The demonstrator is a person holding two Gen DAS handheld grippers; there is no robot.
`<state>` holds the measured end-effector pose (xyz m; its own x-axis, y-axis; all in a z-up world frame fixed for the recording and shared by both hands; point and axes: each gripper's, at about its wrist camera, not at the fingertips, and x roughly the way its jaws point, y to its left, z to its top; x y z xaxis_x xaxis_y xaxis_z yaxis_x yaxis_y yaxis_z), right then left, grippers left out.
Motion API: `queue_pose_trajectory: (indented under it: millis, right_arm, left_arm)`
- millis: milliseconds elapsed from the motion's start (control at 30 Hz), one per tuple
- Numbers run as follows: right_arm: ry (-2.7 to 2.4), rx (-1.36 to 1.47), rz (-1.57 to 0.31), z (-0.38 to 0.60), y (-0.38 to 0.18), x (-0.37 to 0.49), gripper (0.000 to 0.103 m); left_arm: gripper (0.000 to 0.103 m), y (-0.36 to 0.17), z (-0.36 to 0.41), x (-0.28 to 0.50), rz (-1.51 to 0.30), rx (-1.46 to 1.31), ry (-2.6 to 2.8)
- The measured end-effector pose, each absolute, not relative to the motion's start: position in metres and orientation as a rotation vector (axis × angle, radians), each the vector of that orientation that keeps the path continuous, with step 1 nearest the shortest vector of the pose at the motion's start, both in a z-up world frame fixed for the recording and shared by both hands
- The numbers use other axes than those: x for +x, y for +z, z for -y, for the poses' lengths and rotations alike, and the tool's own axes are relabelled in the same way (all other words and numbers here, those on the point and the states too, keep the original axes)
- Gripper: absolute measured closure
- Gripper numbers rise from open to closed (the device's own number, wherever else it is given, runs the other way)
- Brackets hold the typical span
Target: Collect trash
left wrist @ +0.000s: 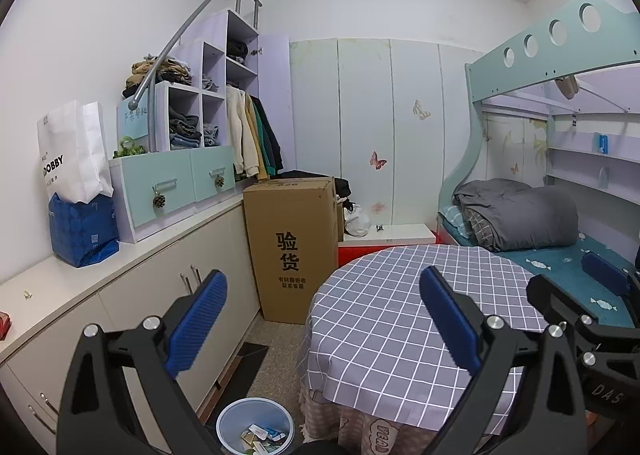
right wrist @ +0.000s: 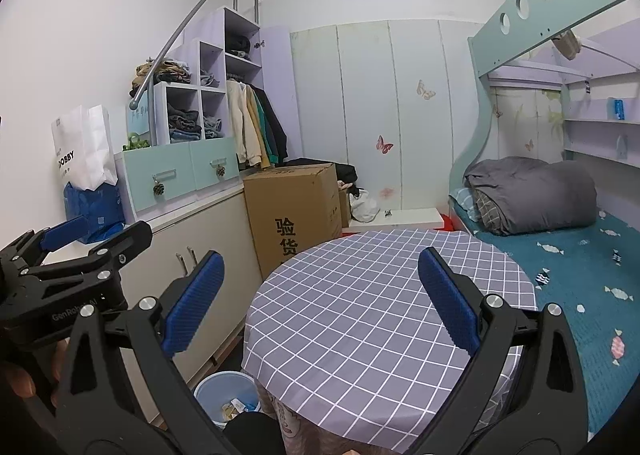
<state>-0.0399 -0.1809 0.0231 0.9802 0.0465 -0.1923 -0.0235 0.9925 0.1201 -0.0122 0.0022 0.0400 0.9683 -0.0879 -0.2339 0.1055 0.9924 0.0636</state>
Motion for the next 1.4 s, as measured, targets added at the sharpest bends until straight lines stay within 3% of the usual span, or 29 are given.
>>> queue_pose_trajectory:
  millis: [1400]
  right_arm:
    - [0.047, 0.12, -0.213, 0.1764, 0.0138, -0.0359, 0.008]
  left_arm:
    - [0.008, 0.0352, -0.0082, -0.0084, -0.251, 0.093, -0.094]
